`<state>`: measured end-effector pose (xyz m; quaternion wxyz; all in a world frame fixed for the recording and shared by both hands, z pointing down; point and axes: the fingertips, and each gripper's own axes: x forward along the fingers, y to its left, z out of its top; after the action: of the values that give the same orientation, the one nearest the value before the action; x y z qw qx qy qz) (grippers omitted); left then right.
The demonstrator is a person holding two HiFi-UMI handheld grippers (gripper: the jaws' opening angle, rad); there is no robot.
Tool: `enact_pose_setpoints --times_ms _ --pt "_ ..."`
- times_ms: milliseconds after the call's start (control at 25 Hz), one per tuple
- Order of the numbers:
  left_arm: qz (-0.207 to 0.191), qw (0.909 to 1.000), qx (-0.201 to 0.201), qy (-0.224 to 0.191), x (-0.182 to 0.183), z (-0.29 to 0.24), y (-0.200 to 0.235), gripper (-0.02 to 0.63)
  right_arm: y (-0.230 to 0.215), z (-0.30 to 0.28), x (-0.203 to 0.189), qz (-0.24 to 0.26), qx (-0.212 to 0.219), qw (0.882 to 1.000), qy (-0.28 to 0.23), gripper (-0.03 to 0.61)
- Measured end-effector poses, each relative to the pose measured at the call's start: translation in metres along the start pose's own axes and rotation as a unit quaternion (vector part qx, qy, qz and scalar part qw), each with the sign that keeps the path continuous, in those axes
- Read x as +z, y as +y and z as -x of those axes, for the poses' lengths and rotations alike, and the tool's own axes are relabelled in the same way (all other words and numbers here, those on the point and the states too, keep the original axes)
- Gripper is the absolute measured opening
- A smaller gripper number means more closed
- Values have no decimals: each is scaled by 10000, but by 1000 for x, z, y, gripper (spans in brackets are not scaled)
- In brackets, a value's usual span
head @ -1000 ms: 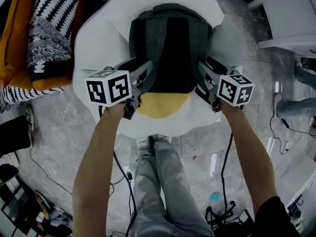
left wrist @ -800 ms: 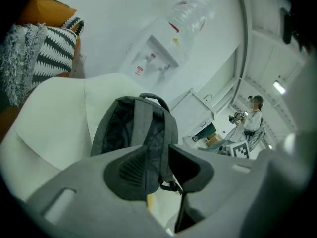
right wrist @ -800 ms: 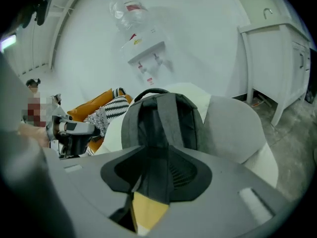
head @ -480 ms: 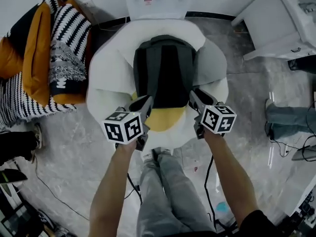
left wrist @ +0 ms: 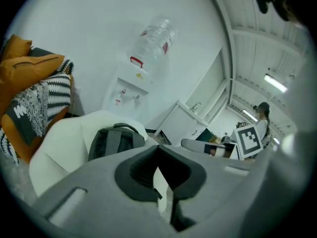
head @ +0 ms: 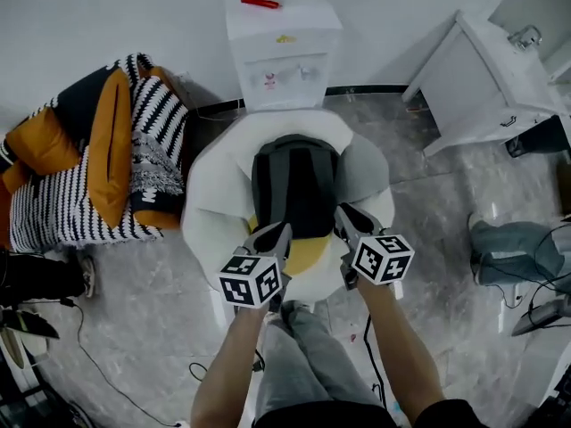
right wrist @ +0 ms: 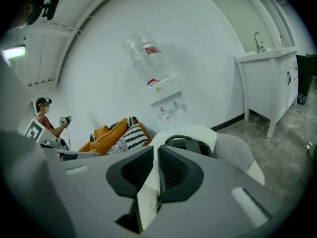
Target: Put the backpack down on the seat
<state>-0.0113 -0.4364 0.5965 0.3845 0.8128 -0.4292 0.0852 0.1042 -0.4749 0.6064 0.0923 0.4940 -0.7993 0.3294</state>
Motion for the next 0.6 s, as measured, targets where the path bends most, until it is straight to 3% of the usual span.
enact_pose_setpoints --times_ms 280,440,600 --pt "-233 9991 277 -240 25 32 -48 0 35 48 37 493 187 9984 -191 46" --pt "-692 9948 673 -326 43 47 -70 0 51 73 74 813 164 9954 -484 35" --pt "-943 9918 646 -575 65 62 -101 0 81 98 109 1205 259 9886 -869 18"
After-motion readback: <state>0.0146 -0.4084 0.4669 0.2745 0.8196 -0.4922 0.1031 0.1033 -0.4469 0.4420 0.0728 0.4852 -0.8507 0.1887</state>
